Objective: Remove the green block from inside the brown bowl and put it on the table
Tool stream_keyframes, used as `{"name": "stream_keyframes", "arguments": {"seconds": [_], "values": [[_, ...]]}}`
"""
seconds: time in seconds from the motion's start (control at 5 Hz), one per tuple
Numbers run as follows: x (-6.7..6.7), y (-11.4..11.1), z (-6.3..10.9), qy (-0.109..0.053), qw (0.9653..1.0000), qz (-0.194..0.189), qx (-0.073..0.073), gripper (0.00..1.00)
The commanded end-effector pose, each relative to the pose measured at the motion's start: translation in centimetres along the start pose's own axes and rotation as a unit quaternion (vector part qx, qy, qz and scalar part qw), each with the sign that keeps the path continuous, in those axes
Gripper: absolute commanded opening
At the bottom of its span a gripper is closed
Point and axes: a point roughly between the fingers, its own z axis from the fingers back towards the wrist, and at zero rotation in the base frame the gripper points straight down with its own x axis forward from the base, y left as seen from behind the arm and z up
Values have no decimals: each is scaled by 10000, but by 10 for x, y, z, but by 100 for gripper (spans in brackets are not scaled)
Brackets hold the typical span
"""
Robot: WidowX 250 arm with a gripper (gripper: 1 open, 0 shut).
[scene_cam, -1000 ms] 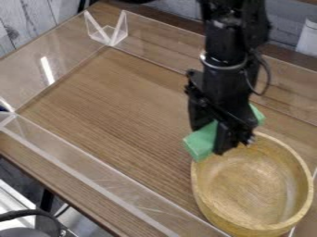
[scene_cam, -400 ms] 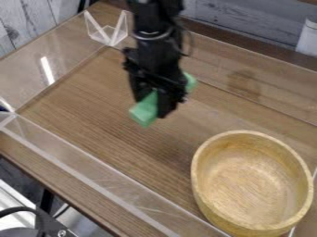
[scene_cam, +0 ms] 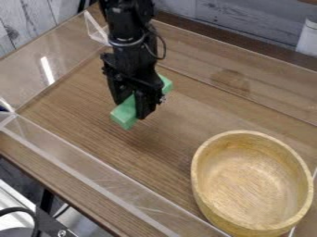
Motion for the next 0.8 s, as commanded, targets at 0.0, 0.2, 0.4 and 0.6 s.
{"name": "stream_keyframes", "arguments": {"seconds": [0.0,0.2,0.4,0.6], "values": [[4,-8,3,-97,9999,39,0,0],[5,-16,0,-62,10000,25,-58,0],[6,-22,-4,-25,9999,0,-109,0],[9,-27,-5,-23,9999,-11,-158,0]]}}
